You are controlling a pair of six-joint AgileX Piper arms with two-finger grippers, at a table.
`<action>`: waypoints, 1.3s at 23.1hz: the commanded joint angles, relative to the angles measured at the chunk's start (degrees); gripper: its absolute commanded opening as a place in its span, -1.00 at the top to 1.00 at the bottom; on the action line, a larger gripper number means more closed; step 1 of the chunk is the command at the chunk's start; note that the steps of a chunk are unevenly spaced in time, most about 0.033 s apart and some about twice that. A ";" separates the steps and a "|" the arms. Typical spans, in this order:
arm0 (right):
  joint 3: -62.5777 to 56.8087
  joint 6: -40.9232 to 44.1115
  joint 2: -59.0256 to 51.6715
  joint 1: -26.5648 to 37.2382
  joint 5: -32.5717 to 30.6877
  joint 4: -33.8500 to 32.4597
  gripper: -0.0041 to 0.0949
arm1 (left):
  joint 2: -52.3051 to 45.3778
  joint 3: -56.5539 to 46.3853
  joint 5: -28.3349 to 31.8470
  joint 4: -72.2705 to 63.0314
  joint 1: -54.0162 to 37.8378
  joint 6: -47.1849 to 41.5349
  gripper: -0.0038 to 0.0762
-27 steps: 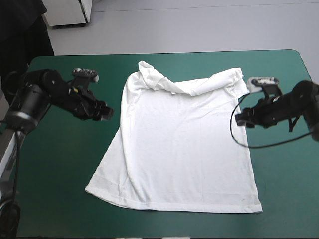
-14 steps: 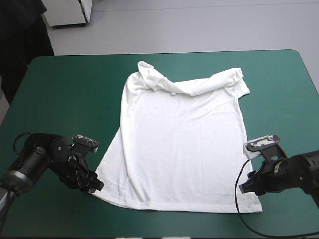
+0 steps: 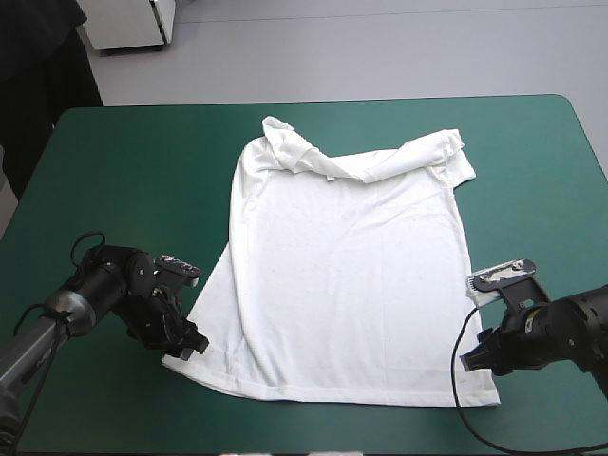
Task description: Fold the cloth
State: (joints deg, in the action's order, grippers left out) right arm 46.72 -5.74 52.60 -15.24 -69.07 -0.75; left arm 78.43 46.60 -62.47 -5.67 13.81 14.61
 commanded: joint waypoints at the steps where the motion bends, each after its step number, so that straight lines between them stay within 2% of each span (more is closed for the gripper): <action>1: 1.21 0.31 -0.54 -0.03 0.53 -1.00 -0.15 | -0.12 1.09 1.18 -1.13 0.32 0.12 -0.14; 9: -1.04 1.38 -0.54 -0.03 -0.93 -1.93 -0.15 | 0.00 -4.32 4.44 -1.84 0.32 0.12 -0.13; 12: -3.11 1.38 -0.54 -0.03 -1.35 -1.93 -0.15 | 0.00 -6.41 5.17 -3.91 0.32 0.12 -0.05; 14: -4.28 1.48 -0.54 -0.03 -1.21 -1.93 -0.15 | 0.00 -7.03 5.27 -4.52 0.32 0.12 0.13; 15: -5.01 1.62 -0.54 -0.03 -1.21 -1.93 -0.15 | 0.00 -7.31 5.40 -5.11 0.32 0.54 0.40; 16: -5.45 1.62 -0.54 -0.03 -1.21 -2.05 -0.15 | 0.00 -7.31 5.40 -5.37 0.32 1.32 0.55; 17: -6.00 1.62 -0.54 -0.03 -1.21 -2.06 -0.15 | 0.00 -7.31 5.65 -5.81 0.32 2.47 0.78; 19: -7.07 1.62 -0.54 -0.03 -1.21 -2.06 -0.15 | 0.00 -7.31 5.65 -5.81 0.32 2.94 0.95; 24: -9.12 1.62 2.87 -0.03 0.24 -0.72 -0.15 | 0.00 -7.31 5.55 -7.24 0.32 3.90 0.96; 30: -9.12 0.29 11.47 -0.03 5.83 2.50 -0.15 | 0.00 -7.31 5.55 -8.60 0.32 5.51 0.96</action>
State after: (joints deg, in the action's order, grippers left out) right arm 36.58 -4.58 62.35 -15.24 -64.49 1.29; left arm 77.89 40.72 -56.30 -9.03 13.63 19.88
